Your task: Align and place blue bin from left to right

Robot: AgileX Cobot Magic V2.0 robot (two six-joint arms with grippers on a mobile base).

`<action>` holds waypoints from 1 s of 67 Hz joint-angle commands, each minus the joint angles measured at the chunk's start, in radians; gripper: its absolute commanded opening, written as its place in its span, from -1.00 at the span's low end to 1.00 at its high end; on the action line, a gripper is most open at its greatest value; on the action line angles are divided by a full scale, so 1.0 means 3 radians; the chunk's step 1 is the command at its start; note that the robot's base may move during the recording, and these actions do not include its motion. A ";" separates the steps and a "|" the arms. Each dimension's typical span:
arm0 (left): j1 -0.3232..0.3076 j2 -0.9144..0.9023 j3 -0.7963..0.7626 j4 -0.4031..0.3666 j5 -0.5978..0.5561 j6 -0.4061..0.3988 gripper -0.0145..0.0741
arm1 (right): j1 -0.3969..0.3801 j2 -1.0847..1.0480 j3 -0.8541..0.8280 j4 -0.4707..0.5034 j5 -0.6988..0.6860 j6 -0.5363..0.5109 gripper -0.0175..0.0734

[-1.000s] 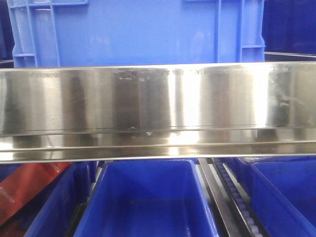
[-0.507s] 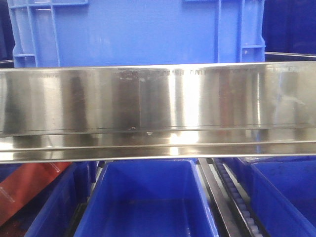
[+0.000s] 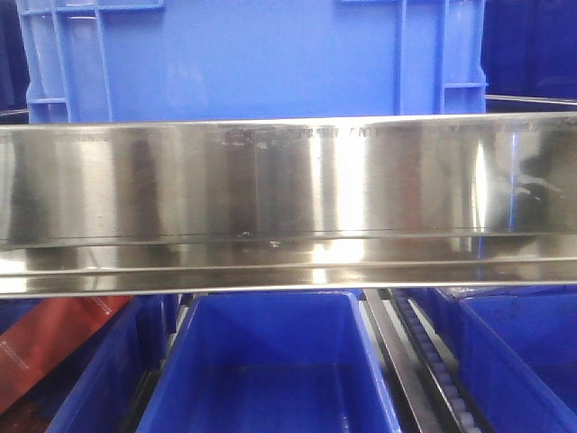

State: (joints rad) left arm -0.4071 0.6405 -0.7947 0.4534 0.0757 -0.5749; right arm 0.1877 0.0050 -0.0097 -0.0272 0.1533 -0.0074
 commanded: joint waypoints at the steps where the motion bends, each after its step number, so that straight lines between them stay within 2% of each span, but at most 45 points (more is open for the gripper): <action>1: -0.0023 -0.0013 0.0009 0.0010 -0.0038 -0.0001 -0.92 | -0.0020 -0.0017 0.0032 0.0013 -0.0339 -0.0013 -0.79; 4: -0.0023 -0.0013 0.0009 0.0010 -0.0038 -0.0001 -0.92 | -0.0020 -0.0017 0.0032 0.0013 -0.0460 -0.0013 -0.79; 24: -0.0023 -0.0013 0.0009 0.0010 -0.0038 -0.0001 -0.92 | 0.0096 -0.0017 0.0032 0.0013 -0.0334 -0.0013 -0.79; 67: -0.0023 -0.0013 0.0009 0.0010 -0.0038 -0.0001 -0.92 | 0.0096 -0.0017 0.0032 0.0013 -0.0334 -0.0013 -0.79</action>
State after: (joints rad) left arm -0.4071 0.6405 -0.7947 0.4534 0.0757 -0.5749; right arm 0.2148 0.0042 0.0006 -0.0272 0.0663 -0.0074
